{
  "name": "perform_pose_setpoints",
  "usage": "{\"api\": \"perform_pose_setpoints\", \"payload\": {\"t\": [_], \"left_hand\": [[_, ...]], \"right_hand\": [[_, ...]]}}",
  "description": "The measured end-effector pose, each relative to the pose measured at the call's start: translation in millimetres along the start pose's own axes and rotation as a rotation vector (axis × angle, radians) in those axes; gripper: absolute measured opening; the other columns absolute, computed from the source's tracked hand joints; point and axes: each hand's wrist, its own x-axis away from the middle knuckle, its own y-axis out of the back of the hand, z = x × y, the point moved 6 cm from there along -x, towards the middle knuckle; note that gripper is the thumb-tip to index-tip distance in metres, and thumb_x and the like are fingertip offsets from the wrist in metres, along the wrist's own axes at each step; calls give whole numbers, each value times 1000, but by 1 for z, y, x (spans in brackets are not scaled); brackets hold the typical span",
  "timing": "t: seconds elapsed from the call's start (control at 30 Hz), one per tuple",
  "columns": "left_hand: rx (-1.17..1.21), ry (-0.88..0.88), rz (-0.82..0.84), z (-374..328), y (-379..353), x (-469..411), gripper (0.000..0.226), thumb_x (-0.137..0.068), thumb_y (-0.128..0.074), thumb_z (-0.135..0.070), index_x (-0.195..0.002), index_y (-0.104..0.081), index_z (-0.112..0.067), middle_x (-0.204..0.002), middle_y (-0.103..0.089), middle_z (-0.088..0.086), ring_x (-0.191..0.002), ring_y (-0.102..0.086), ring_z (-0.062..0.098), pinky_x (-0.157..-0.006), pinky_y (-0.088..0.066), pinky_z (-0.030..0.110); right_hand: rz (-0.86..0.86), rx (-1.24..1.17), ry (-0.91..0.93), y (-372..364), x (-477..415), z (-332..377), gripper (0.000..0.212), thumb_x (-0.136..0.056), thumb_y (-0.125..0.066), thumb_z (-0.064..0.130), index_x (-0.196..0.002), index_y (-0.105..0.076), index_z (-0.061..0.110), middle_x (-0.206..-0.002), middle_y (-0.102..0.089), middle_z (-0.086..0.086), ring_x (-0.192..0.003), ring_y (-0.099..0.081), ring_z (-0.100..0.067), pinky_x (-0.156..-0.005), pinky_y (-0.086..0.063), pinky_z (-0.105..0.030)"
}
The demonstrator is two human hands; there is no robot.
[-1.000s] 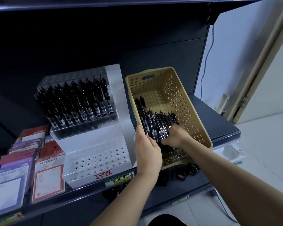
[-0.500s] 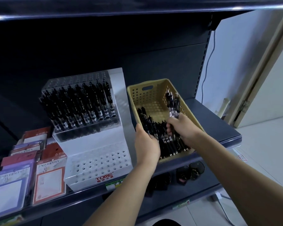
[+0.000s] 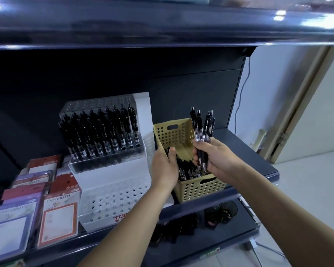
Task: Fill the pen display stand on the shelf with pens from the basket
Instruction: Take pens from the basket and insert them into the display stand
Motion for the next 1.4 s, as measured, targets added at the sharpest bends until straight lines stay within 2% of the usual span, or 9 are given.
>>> {"api": "perform_pose_setpoints", "payload": {"t": [0.1, 0.23, 0.37, 0.53, 0.63, 0.7, 0.87, 1.07, 1.4], "left_hand": [[81, -29, 34, -19, 22, 17, 52, -92, -38, -53, -132, -46, -21, -137, -47, -5, -130, -41, 11, -108, -35, 33], [437, 138, 305, -27, 36, 37, 48, -76, -60, -63, -96, -62, -19, -90, -68, 1, -66, -64, 5, -57, -49, 22], [619, 254, 295, -15, 61, 49, 48, -71, -74, -42, -91, -56, -3, -73, -65, 11, -44, -50, 13, -41, -41, 26], [639, 245, 256, 4, 90, 60, 48, -71, -69, -44, -100, -59, -6, -101, -70, 14, -79, -63, 27, -57, -47, 35], [570, 226, 201, 17, 107, 63, 34, -88, -59, -38, -108, -63, -11, -93, -70, 2, -78, -66, 17, -55, -51, 27], [534, 220, 151, 25, 119, 63, 32, -90, -56, -39, -107, -65, -14, -99, -70, 3, -90, -67, 17, -75, -56, 34], [579, 246, -27, 39, 153, 69, 18, -93, -52, -35, -89, -61, -20, -92, -71, -8, -92, -64, 9, -88, -51, 32], [477, 201, -65, 58, 169, 71, 25, -96, -47, -33, -97, -62, -13, -81, -69, -4, -75, -65, 8, -83, -51, 32], [307, 69, 12, 58, 174, 80, 26, -98, -42, -29, -91, -60, -10, -70, -62, -7, -57, -56, -2, -66, -43, 22]], "right_hand": [[128, 51, -37, -19, 8, -7, 5, -96, -48, 11, -97, -49, 7, -70, -54, -5, -59, -50, -14, -63, -45, -30], [324, 149, -79, -59, 26, -22, 14, -97, -46, 13, -100, -55, 3, -76, -57, -10, -65, -51, -19, -62, -43, -29], [391, 192, -92, -89, 39, -30, 9, -95, -46, 5, -98, -53, 1, -71, -53, -8, -59, -49, -13, -54, -46, -22], [472, 277, -121, -122, 49, -42, 11, -93, -46, 0, -103, -49, 4, -78, -52, -8, -61, -51, -11, -58, -49, -22], [510, 343, -99, -141, 51, -51, 25, -92, -48, 2, -116, -50, 0, -97, -59, -19, -84, -59, -24, -84, -52, -43], [521, 420, -80, -152, 51, -56, 28, -90, -50, 6, -118, -53, 8, -110, -63, -23, -103, -62, -32, -98, -44, -51], [510, 522, -97, -164, 50, -62, 30, -92, -57, 24, -121, -52, 23, -118, -63, 1, -110, -59, -10, -100, -45, -30], [193, 532, 58, -158, 39, -44, 12, -90, -60, 29, -98, -63, 20, -103, -65, -1, -91, -64, -11, -77, -52, -22], [153, 515, 90, -179, 42, -45, 15, -90, -61, 20, -103, -65, 12, -87, -64, 2, -74, -59, -7, -63, -46, -19]]}}
